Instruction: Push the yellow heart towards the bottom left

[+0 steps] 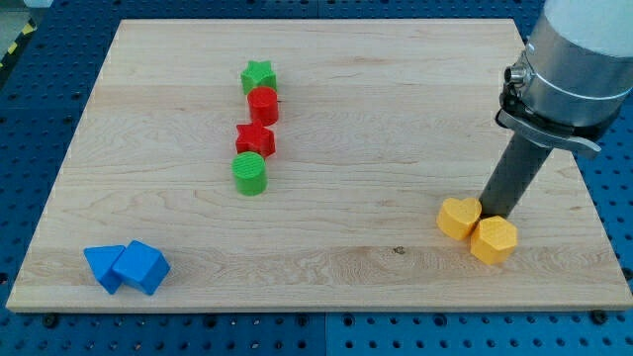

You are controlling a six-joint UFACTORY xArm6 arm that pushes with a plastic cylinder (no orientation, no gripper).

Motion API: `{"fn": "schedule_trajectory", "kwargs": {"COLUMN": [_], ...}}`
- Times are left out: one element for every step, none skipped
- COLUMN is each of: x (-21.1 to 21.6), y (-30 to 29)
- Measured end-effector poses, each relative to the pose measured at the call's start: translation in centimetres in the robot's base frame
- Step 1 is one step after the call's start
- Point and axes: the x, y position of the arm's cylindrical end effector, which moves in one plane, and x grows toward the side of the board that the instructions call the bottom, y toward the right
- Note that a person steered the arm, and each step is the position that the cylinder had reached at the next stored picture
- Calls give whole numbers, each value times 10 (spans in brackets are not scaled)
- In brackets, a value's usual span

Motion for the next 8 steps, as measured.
{"fn": "schedule_trajectory", "kwargs": {"x": [0,0,4,15,47,57,57,49], "y": [-10,-30,-57,-84,-89,-92,-120,-152]}}
